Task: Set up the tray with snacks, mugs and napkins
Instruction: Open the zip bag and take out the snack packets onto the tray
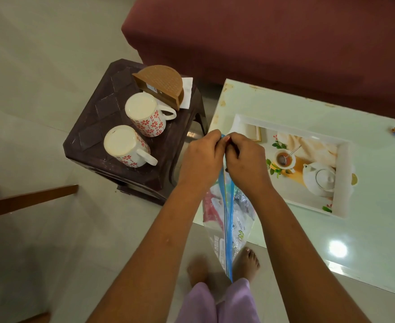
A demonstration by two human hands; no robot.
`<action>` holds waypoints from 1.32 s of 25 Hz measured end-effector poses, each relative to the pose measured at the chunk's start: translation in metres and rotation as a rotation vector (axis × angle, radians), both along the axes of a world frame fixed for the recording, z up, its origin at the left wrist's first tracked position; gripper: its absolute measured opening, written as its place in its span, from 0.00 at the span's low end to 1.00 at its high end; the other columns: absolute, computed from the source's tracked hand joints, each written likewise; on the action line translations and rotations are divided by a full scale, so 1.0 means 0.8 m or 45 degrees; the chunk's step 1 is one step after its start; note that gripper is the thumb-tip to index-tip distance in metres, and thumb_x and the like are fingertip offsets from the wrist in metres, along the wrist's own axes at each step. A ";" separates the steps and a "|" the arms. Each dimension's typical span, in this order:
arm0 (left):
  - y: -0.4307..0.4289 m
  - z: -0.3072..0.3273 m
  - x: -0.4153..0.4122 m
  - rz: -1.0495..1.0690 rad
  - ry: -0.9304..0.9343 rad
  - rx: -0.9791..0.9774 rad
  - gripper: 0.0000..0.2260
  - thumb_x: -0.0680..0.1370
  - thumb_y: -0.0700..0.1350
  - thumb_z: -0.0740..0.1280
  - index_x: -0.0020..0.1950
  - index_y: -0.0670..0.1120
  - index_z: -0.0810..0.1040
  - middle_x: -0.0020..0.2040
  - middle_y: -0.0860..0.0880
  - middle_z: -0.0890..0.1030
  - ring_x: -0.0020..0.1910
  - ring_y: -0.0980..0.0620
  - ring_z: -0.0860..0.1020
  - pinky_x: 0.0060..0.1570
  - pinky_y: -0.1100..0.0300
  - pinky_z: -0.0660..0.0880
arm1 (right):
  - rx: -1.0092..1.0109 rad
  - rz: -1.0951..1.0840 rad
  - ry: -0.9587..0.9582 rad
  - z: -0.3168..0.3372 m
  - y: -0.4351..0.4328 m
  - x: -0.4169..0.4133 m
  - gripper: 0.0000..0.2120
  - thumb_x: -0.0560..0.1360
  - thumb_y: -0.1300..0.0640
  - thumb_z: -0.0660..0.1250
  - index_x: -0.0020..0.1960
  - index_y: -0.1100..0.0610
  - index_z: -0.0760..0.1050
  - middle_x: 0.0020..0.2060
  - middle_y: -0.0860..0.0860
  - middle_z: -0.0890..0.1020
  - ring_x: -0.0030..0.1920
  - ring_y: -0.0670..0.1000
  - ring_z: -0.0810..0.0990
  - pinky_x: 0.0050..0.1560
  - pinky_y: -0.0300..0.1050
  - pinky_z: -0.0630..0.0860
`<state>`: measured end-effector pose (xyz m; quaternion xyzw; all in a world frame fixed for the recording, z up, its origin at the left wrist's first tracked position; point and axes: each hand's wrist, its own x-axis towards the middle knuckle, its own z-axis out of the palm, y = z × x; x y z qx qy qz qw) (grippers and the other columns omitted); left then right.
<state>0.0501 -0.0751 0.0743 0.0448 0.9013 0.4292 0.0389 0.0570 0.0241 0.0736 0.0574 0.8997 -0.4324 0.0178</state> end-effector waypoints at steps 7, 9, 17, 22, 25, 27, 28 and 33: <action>0.015 -0.010 -0.004 0.008 0.162 -0.265 0.10 0.80 0.44 0.60 0.48 0.38 0.75 0.39 0.41 0.80 0.32 0.52 0.73 0.32 0.70 0.64 | 0.054 -0.236 0.010 -0.007 0.001 -0.002 0.09 0.78 0.60 0.59 0.43 0.58 0.77 0.35 0.49 0.77 0.32 0.42 0.71 0.32 0.26 0.64; 0.018 -0.010 -0.001 -0.026 0.192 -0.393 0.10 0.79 0.44 0.61 0.51 0.38 0.75 0.42 0.39 0.82 0.36 0.45 0.79 0.36 0.64 0.71 | 0.107 -0.226 -0.015 -0.007 0.003 -0.002 0.10 0.78 0.59 0.58 0.46 0.59 0.77 0.38 0.53 0.80 0.34 0.45 0.72 0.35 0.32 0.65; 0.018 0.002 -0.001 0.098 -0.009 -0.399 0.11 0.79 0.48 0.62 0.52 0.41 0.76 0.45 0.41 0.82 0.43 0.44 0.82 0.47 0.51 0.79 | 0.258 -0.168 -0.006 -0.005 0.003 -0.004 0.10 0.79 0.57 0.57 0.50 0.61 0.74 0.45 0.56 0.80 0.40 0.48 0.72 0.41 0.39 0.65; 0.010 -0.002 0.003 0.118 -0.425 0.039 0.13 0.80 0.47 0.59 0.48 0.40 0.78 0.44 0.41 0.82 0.39 0.45 0.82 0.42 0.48 0.81 | 0.060 -0.204 -0.096 -0.014 0.000 0.003 0.09 0.79 0.51 0.58 0.46 0.56 0.71 0.37 0.50 0.76 0.36 0.47 0.75 0.32 0.35 0.65; 0.014 -0.003 0.013 0.237 -0.345 0.068 0.13 0.79 0.45 0.59 0.45 0.37 0.77 0.41 0.39 0.81 0.42 0.41 0.80 0.45 0.44 0.78 | 0.038 -0.139 -0.254 -0.016 0.000 0.011 0.13 0.80 0.49 0.56 0.44 0.56 0.72 0.35 0.51 0.77 0.36 0.51 0.76 0.32 0.40 0.67; 0.016 -0.007 0.017 0.311 -0.281 0.058 0.12 0.79 0.44 0.60 0.43 0.37 0.76 0.40 0.39 0.80 0.42 0.41 0.79 0.46 0.45 0.77 | 0.055 -0.140 -0.253 -0.016 -0.001 0.012 0.11 0.80 0.53 0.56 0.46 0.58 0.74 0.39 0.55 0.80 0.40 0.54 0.78 0.37 0.42 0.69; 0.016 -0.007 0.019 0.329 -0.260 0.053 0.11 0.79 0.44 0.60 0.44 0.38 0.77 0.40 0.40 0.81 0.42 0.41 0.80 0.45 0.45 0.78 | 0.079 -0.170 -0.233 -0.014 -0.001 0.012 0.11 0.80 0.55 0.56 0.47 0.59 0.74 0.41 0.56 0.80 0.41 0.54 0.78 0.37 0.42 0.68; 0.013 -0.008 0.026 0.423 -0.124 -0.026 0.10 0.78 0.46 0.62 0.48 0.41 0.78 0.43 0.43 0.82 0.42 0.47 0.81 0.43 0.47 0.80 | 0.119 -0.290 -0.190 -0.009 0.005 0.013 0.10 0.80 0.56 0.58 0.55 0.59 0.74 0.47 0.57 0.81 0.40 0.49 0.74 0.31 0.30 0.63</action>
